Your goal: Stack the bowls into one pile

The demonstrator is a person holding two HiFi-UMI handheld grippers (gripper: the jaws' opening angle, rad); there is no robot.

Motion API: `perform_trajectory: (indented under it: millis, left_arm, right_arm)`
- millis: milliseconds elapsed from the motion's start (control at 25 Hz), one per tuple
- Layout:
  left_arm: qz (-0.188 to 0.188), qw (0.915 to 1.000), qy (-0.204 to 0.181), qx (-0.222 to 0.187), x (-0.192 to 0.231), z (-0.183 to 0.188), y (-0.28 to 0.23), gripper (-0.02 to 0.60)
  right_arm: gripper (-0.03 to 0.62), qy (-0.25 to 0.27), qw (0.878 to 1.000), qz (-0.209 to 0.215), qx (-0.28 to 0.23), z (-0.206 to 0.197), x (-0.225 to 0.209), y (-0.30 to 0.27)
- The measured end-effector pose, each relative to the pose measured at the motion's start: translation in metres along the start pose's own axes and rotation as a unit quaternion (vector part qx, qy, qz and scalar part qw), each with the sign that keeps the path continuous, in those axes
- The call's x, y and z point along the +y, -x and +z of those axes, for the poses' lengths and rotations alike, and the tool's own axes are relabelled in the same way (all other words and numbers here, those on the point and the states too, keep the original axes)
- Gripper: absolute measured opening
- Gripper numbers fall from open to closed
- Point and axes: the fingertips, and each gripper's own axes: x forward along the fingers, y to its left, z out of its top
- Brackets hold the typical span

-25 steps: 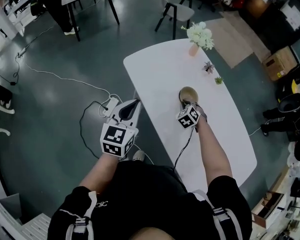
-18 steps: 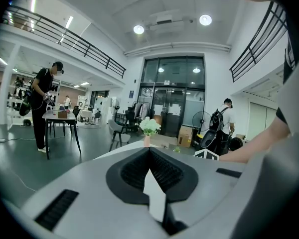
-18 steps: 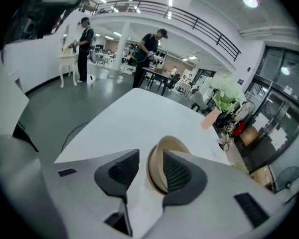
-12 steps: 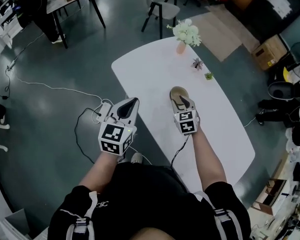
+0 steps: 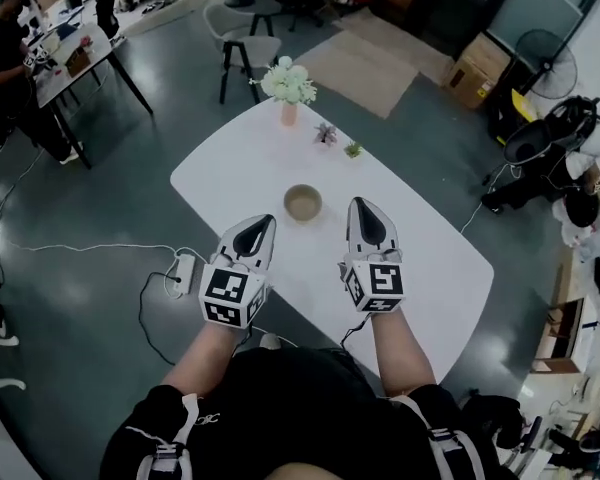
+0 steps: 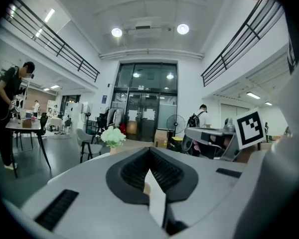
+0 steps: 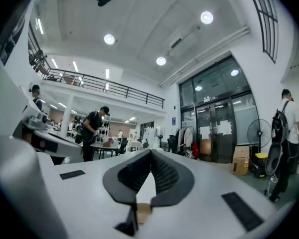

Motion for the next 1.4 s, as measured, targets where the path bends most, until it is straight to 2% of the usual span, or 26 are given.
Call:
perform_trajectory:
  millis: [120, 280, 440, 560, 800, 1120, 1400]
  left_arm:
    - [-0.026, 0.9996, -0.010, -0.004, -0.040, 0.006, -0.007, 0.012]
    - [-0.055, 0.9983, -0.018, -0.005, -0.093, 0.005, -0.015, 0.012]
    - [-0.077, 0.9969, -0.020, -0.001, -0.141, 0.000, -0.022, 0.012]
    - [-0.089, 0.9956, -0.028, -0.003, -0.168, 0.000, -0.026, 0.012]
    - [-0.072, 0.9966, -0.038, -0.013, -0.185, 0.003, -0.030, 0.012]
    - [-0.052, 0.9973, -0.040, -0.032, -0.197, 0.008, -0.028, 0.012]
    - [-0.051, 0.9984, -0.023, -0.014, -0.197, -0.001, -0.030, 0.012]
  right_arm:
    - [0.014, 0.004, 0.999, -0.044, -0.021, 0.022, -0.026, 0.046]
    - [0.014, 0.019, 0.995, -0.094, -0.016, 0.021, -0.056, 0.100]
    - [0.012, 0.012, 0.994, -0.112, 0.007, 0.005, -0.082, 0.133]
    - [0.012, 0.010, 0.993, -0.121, 0.005, 0.006, -0.099, 0.148]
    - [0.012, 0.001, 0.990, -0.138, -0.017, 0.008, -0.117, 0.165]
    - [0.012, -0.007, 0.992, -0.127, -0.013, 0.002, -0.120, 0.175]
    - [0.012, 0.007, 0.993, -0.114, -0.009, -0.004, -0.107, 0.173]
